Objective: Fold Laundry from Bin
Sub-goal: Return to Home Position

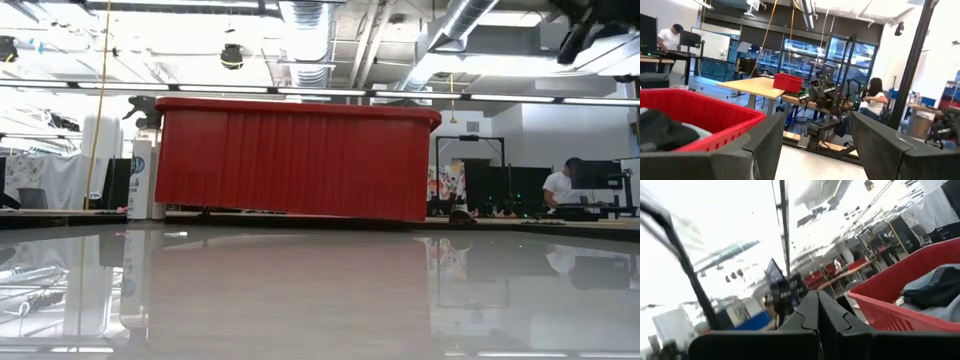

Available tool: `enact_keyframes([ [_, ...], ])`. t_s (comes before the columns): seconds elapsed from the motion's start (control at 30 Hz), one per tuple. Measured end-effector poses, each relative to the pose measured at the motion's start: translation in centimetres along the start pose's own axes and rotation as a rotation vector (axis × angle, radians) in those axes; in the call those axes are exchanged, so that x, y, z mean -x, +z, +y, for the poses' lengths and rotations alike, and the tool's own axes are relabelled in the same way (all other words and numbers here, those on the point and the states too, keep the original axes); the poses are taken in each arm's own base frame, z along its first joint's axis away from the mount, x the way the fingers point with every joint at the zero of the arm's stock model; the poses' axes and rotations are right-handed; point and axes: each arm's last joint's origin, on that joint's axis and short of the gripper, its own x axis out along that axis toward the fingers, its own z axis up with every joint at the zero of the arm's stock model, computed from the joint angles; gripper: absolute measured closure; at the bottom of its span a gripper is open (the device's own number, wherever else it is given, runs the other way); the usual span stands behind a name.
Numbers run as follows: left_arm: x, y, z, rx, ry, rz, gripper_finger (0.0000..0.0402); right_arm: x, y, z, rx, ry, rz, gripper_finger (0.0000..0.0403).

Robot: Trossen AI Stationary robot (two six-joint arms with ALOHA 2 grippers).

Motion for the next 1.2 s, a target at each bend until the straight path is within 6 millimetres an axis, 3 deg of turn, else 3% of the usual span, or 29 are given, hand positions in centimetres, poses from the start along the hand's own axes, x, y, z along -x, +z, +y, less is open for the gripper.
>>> enact_keyframes([
  [0.1, 1.4, -1.2, -0.2, 0.012, -0.002, -0.037, 0.0184, -0.4, -1.6, -1.0, -0.047, 0.004, 0.009, 0.0379],
  [0.47, 0.8, -3.4, 0.9, 0.090, 0.033, 0.095, 0.0184, -1.1, -5.2, -1.7, -0.092, 0.040, 0.046, 0.0379],
  [0.57, 0.7, -3.7, 1.0, 0.074, 0.035, 0.106, 0.0184, -0.9, -7.9, -2.6, -0.080, -0.058, 0.113, 0.0379],
  [0.77, 0.1, -5.7, 2.0, 0.094, 0.028, 0.187, 0.0184, -0.2, -10.4, -3.0, 0.015, -0.132, 0.091, 0.0378],
  [0.97, -0.7, -8.2, 3.4, 0.106, 0.062, 0.235, 0.0184, 0.1, -10.9, -2.2, -0.041, -0.116, 0.127, 0.0377],
  [1.2, -2.1, -13.2, 5.8, 0.170, 0.051, 0.255, 0.0184, 0.4, -11.6, -1.8, -0.047, -0.090, 0.197, 0.0376],
])
